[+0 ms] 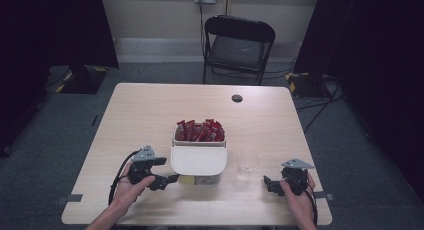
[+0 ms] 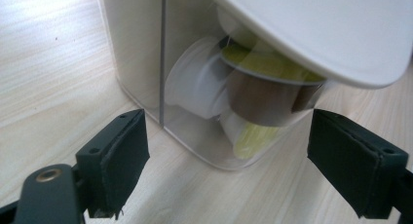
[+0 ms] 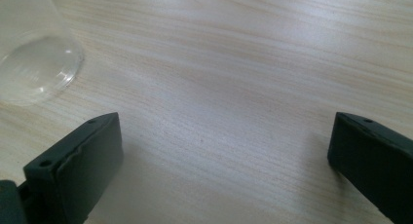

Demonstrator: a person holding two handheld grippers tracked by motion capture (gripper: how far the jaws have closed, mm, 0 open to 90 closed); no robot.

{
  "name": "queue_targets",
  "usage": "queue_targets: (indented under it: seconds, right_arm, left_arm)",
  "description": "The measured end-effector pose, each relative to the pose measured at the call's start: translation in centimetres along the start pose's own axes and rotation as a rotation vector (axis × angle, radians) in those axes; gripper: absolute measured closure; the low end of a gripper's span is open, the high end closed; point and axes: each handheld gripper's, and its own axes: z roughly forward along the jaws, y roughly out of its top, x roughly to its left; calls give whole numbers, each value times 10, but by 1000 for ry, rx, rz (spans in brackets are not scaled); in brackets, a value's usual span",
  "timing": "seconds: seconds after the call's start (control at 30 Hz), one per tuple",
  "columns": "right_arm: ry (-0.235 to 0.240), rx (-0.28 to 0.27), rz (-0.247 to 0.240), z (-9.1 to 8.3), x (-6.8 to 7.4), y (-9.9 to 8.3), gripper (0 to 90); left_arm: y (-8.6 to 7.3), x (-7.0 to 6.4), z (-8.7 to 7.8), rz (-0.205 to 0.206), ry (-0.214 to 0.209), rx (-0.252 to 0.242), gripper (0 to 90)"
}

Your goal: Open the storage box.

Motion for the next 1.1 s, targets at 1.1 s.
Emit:
queue_targets:
  seconds: [1.1]
  right_arm:
    - [4,-1,-4,0,0,0,0]
  left_arm:
    - [17,-5,-12,15,-30,-64,158]
